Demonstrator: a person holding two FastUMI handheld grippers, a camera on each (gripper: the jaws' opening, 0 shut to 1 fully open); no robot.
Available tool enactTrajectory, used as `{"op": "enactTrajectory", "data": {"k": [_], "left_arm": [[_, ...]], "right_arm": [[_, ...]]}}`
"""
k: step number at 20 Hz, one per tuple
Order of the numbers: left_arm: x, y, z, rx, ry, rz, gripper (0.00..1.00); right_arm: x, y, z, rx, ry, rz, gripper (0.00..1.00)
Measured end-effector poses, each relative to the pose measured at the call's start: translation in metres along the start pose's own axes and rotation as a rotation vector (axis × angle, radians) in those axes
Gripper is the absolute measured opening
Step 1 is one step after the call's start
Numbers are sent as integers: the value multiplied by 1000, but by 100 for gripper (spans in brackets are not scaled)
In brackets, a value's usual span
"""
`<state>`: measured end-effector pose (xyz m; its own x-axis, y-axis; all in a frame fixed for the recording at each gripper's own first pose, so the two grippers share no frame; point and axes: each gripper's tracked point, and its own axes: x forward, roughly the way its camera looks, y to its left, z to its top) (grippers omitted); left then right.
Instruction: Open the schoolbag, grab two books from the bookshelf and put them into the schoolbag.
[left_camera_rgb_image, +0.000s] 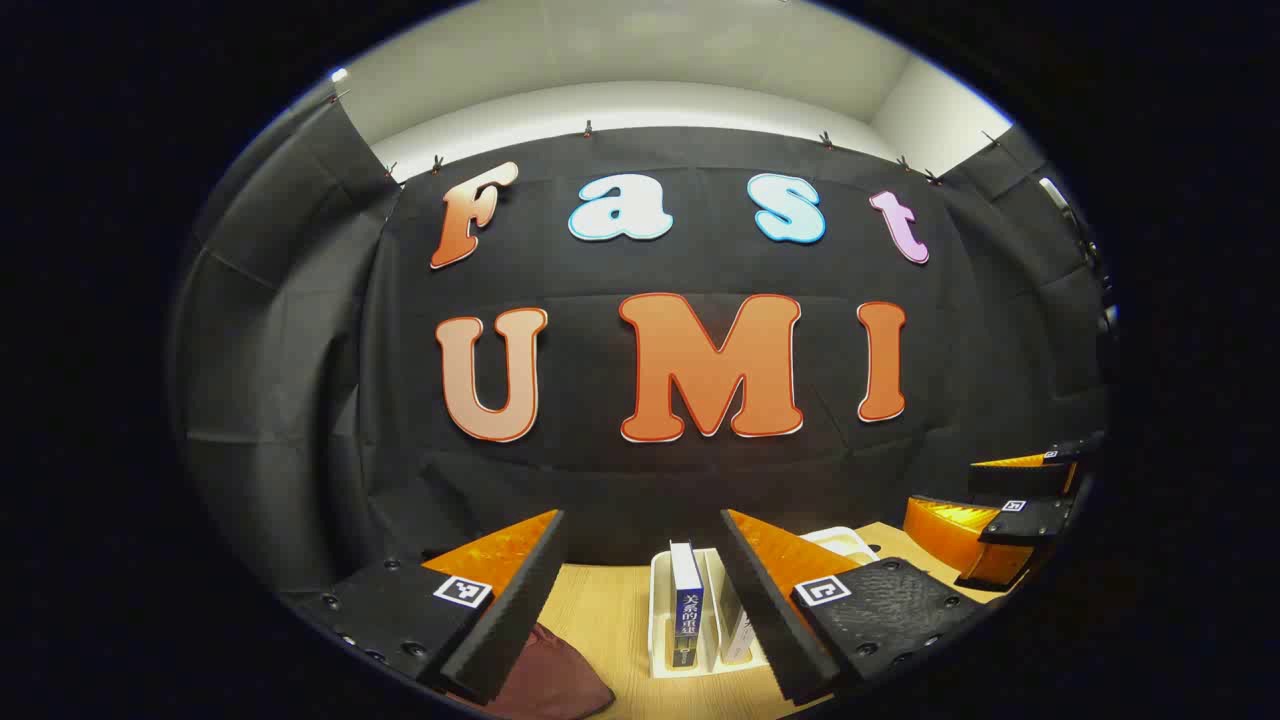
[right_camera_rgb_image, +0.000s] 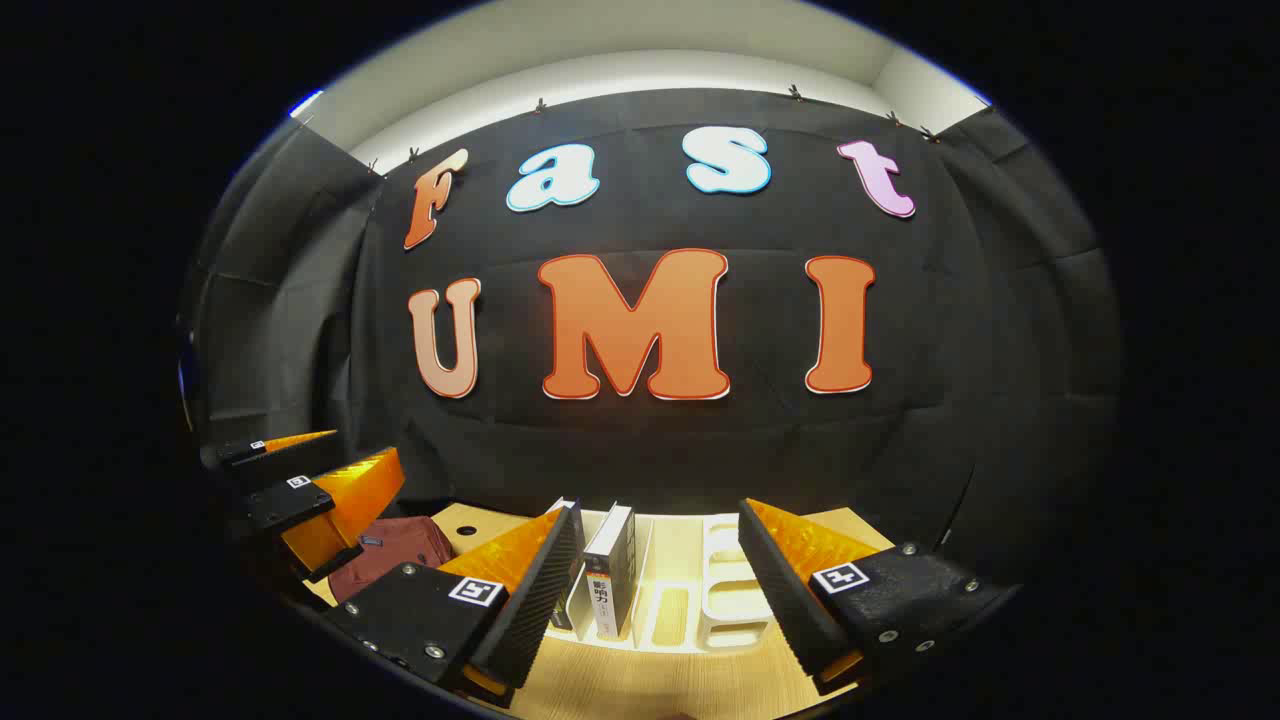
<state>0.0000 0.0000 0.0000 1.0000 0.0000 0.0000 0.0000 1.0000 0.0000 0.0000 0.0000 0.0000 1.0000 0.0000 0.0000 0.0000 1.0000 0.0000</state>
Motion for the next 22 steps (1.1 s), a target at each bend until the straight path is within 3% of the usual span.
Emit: {"op": "enactTrajectory", "data": {"k": [22], "left_arm": [[-16,-2,7,32,-24,11,94]], "right_arm": [[-12,5,0,-1,2,10,96]]}}
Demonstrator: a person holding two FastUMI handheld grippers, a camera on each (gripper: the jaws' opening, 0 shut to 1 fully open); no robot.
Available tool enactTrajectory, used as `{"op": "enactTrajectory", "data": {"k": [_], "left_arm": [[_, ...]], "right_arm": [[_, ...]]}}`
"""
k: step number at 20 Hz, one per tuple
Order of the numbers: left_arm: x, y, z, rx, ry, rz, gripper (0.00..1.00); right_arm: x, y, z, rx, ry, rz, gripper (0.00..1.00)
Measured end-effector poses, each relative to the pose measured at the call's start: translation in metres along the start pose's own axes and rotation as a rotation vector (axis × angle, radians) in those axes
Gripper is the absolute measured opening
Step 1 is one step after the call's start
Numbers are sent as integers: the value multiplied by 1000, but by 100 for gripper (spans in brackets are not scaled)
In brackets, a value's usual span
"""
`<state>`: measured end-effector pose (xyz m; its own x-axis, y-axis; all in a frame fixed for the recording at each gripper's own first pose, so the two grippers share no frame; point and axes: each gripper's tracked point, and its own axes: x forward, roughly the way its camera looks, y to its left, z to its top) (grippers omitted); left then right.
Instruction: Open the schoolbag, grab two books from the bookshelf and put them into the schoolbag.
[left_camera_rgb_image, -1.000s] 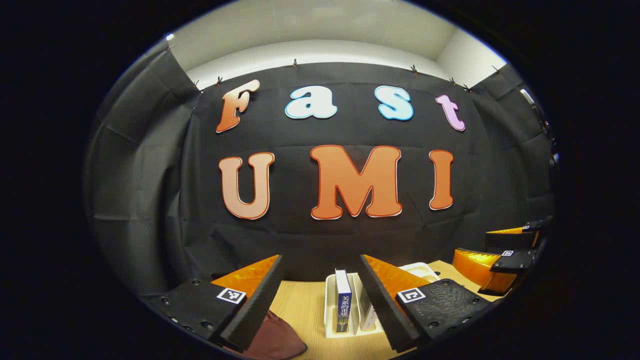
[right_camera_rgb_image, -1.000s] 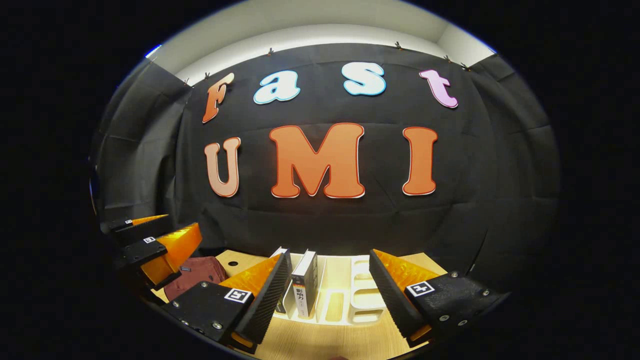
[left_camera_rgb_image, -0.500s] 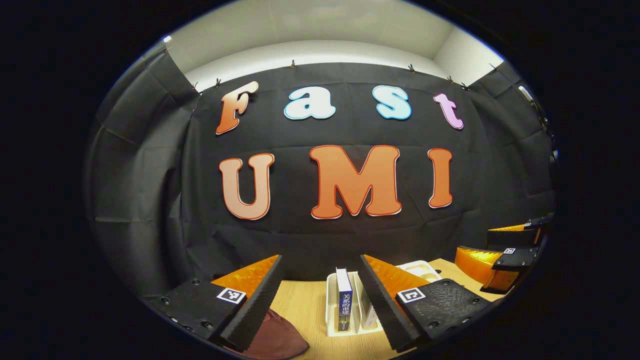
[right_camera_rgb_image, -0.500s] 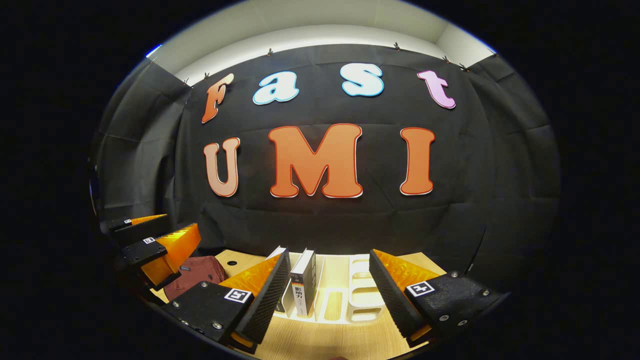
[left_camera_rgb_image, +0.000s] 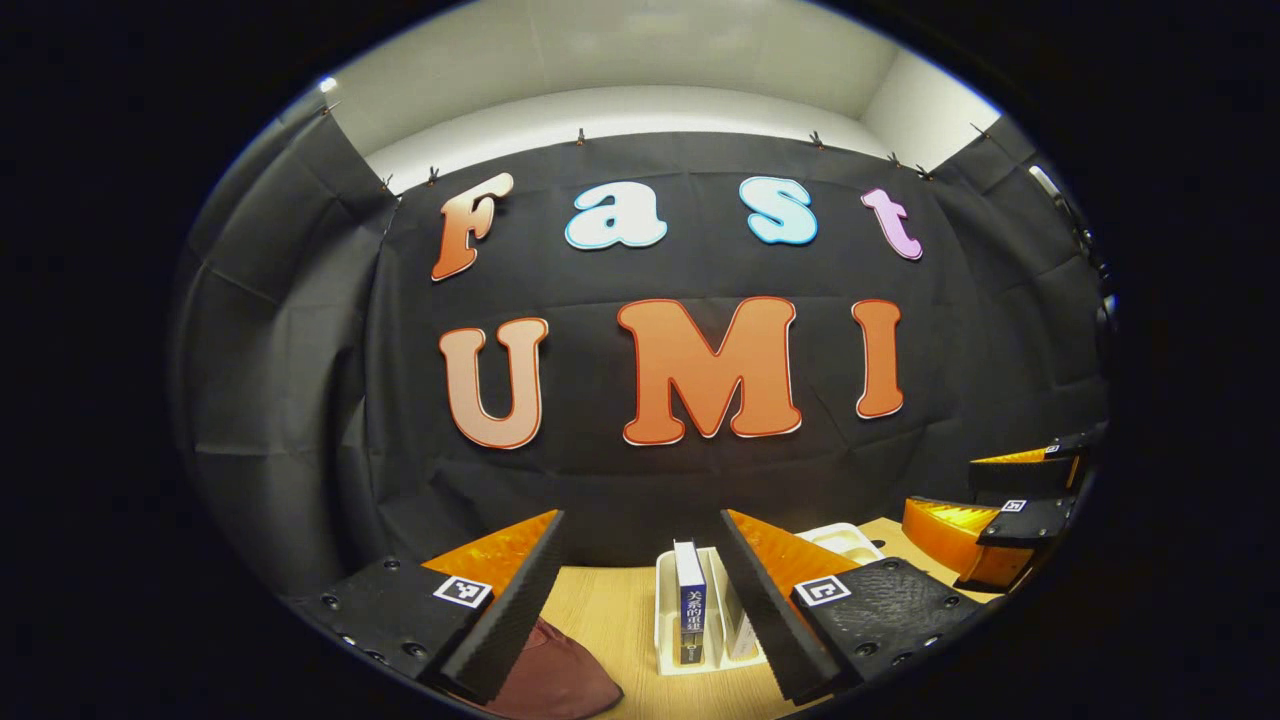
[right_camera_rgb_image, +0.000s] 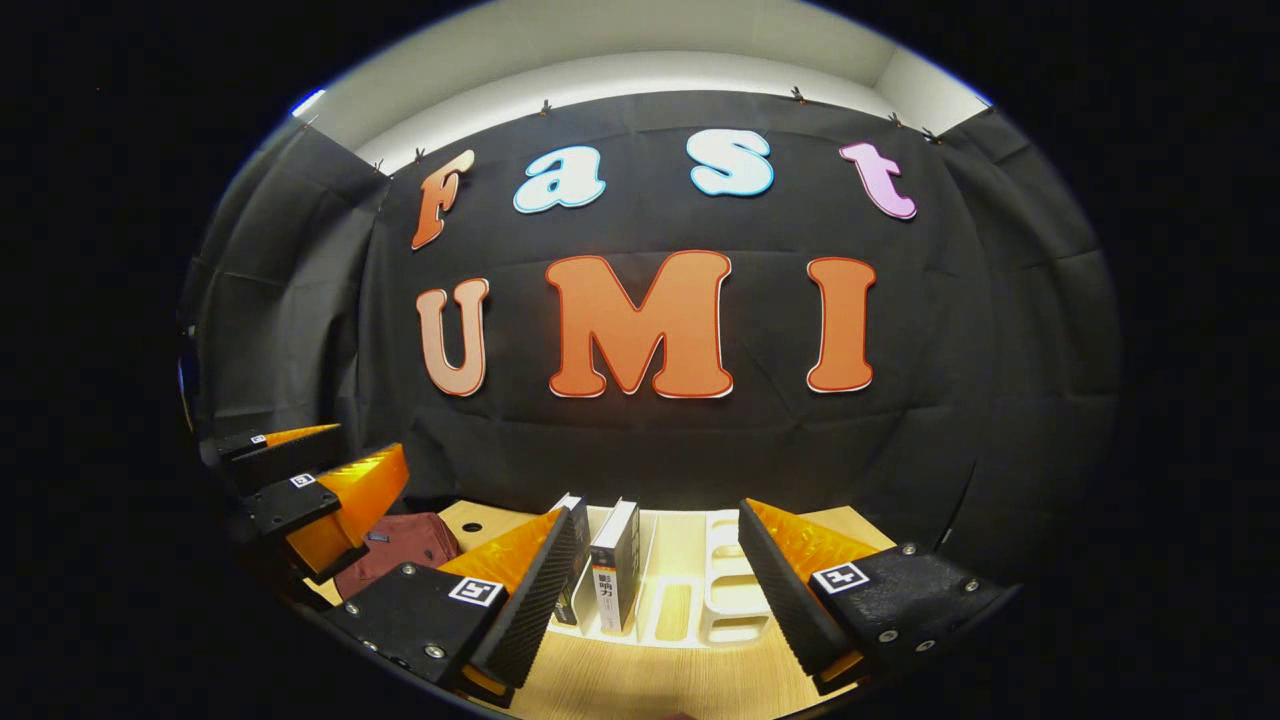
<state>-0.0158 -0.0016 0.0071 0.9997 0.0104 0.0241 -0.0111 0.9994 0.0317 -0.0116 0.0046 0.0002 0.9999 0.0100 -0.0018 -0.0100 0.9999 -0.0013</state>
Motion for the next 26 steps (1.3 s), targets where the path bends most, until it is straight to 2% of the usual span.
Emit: {"op": "enactTrajectory", "data": {"k": [5,12,19,22,26], "left_arm": [[-3,6,0,-6,3,11,96],[-10,15,17,-10,-55,16,94],[-4,47,18,-47,-32,109,94],[-8,49,23,-12,-43,123,95],[-10,44,19,21,-49,108,95]], "right_arm": [[-3,2,4,-8,-8,-1,97],[0,16,14,-12,-37,39,96],[13,13,31,-45,-45,56,96],[20,13,34,-26,-45,59,97],[23,28,28,-27,-42,100,96]]}}
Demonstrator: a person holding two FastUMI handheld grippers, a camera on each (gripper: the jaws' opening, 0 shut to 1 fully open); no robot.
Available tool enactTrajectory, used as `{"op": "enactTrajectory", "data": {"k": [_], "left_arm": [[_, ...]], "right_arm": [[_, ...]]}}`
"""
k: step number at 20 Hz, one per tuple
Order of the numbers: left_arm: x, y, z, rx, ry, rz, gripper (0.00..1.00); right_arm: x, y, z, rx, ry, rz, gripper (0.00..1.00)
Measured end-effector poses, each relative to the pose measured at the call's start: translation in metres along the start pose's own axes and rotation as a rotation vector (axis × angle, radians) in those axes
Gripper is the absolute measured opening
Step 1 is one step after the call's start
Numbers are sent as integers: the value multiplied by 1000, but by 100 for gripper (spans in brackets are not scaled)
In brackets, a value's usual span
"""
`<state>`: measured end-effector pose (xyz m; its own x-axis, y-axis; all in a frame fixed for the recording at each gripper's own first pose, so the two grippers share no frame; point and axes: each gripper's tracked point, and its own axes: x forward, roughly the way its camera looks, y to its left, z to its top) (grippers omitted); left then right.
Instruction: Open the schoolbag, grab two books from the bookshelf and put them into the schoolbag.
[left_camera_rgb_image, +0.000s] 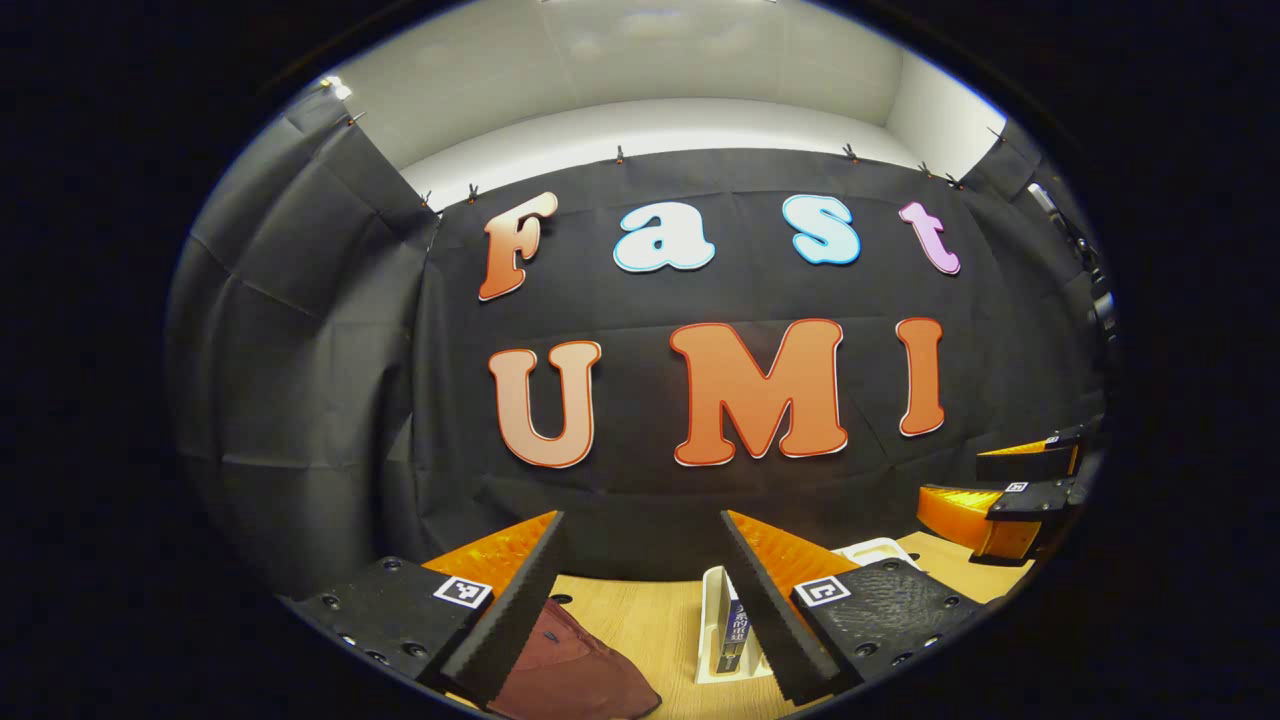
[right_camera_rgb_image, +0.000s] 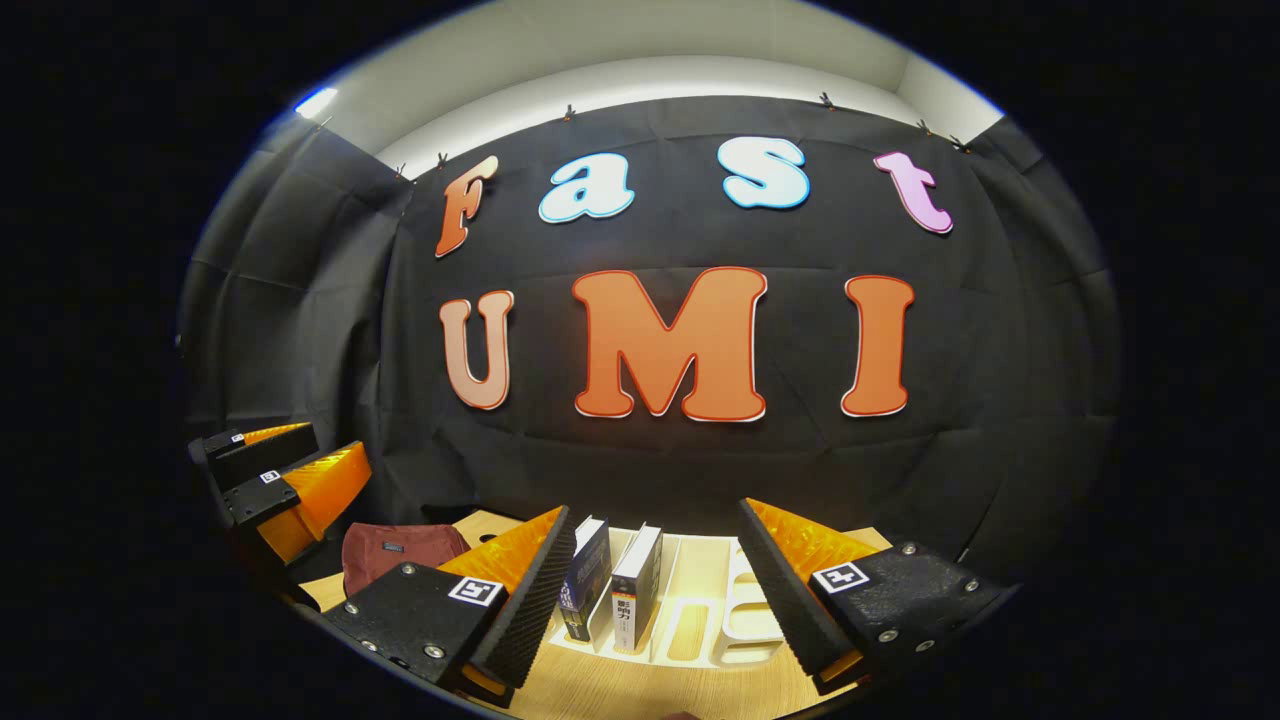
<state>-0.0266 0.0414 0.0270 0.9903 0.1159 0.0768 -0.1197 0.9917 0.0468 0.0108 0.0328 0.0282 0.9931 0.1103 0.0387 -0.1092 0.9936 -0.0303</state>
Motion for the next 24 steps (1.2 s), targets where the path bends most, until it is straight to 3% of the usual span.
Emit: {"op": "enactTrajectory", "data": {"k": [4,9,13,22,23,24], "left_arm": [[6,0,-16,24,19,-6,96],[4,11,-58,100,82,-10,94],[-2,28,-117,167,200,6,95],[-24,34,-250,437,441,-76,96],[-23,34,-262,460,461,-90,100],[-26,33,-273,483,480,-99,96]], "right_arm": [[0,18,-8,7,-3,37,96],[-2,14,-14,-8,1,26,96],[0,-1,-25,-12,25,-11,96],[2,-22,-47,-18,74,-61,97],[3,-25,-50,-21,80,-66,96],[3,-27,-52,-24,85,-71,97]]}}
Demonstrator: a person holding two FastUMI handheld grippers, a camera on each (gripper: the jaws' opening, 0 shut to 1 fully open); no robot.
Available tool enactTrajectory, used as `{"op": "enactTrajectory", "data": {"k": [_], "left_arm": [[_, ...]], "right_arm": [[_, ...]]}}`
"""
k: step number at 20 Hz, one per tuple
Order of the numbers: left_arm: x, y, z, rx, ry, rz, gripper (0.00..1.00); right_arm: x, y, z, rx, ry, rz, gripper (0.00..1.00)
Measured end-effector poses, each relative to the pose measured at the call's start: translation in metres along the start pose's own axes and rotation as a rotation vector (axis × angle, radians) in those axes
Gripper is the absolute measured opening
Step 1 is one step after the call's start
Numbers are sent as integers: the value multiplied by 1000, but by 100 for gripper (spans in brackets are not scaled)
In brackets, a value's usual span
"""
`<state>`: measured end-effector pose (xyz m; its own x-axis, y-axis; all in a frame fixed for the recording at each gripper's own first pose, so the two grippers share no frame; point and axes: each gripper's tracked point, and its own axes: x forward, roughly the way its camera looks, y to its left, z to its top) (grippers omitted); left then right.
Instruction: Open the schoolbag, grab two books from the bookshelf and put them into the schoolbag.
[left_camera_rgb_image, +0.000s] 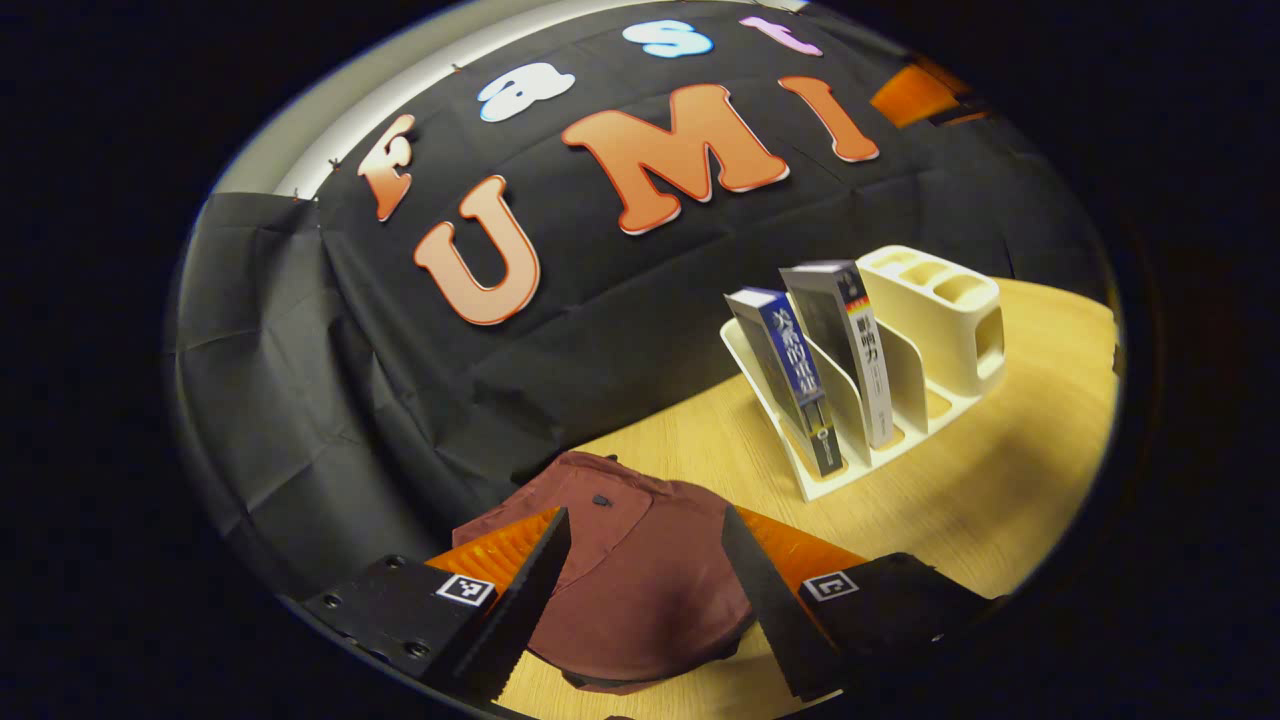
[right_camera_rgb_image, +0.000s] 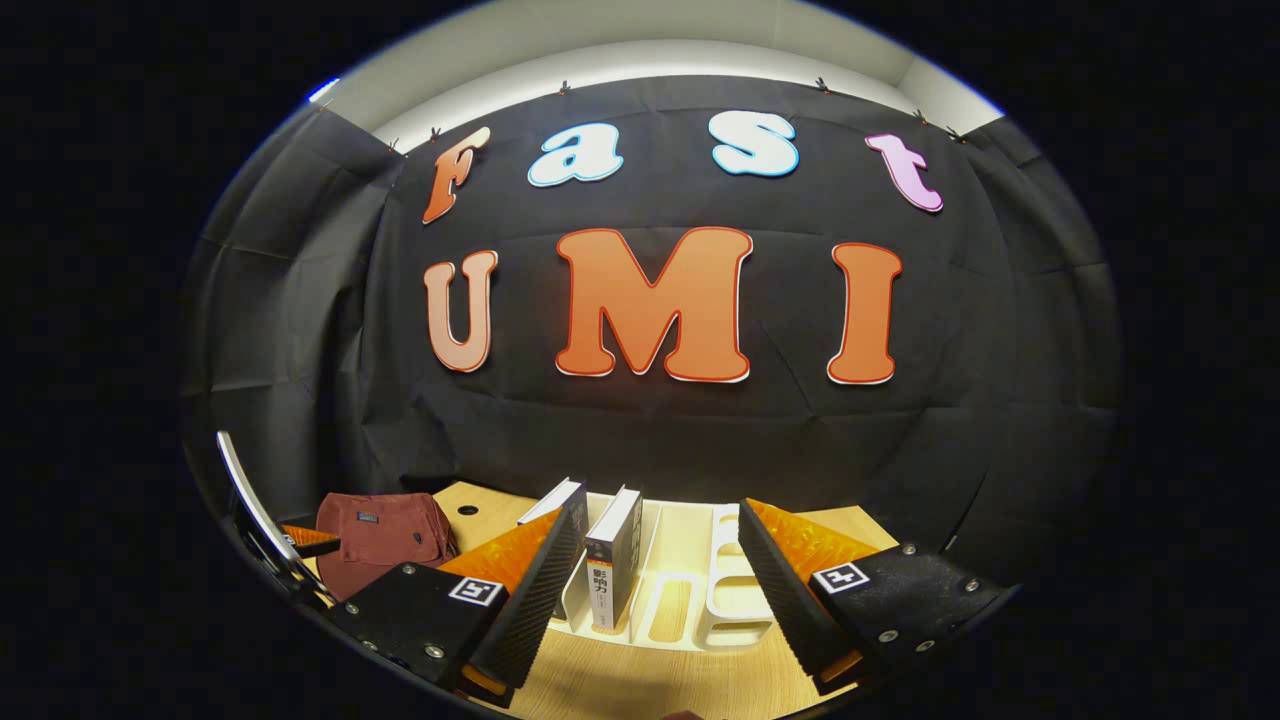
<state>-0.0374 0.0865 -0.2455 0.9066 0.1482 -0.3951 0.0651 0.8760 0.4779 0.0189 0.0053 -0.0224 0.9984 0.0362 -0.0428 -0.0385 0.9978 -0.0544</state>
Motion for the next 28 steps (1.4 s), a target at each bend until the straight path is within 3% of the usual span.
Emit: {"op": "enactTrajectory", "data": {"k": [8,9,10,14,22,26,27,28], "left_arm": [[22,-27,-68,157,174,-45,96],[25,-30,-73,176,185,-58,90],[25,-34,-80,198,196,-68,98],[27,-42,-101,286,221,-86,98],[33,-48,-136,342,312,-83,97],[36,-40,-135,339,325,-62,95],[36,-38,-132,340,325,-60,90],[37,-39,-130,336,326,-67,92]], "right_arm": [[3,-10,-7,-13,17,-25,96],[3,-11,-7,-13,16,-28,96],[3,-12,-8,-13,17,-29,96],[3,-17,-7,-12,11,-42,96],[2,-18,-11,-7,15,-42,97],[1,-14,-14,-9,21,-30,96],[2,-14,-14,-10,21,-28,96],[2,-13,-14,-9,20,-24,96]]}}
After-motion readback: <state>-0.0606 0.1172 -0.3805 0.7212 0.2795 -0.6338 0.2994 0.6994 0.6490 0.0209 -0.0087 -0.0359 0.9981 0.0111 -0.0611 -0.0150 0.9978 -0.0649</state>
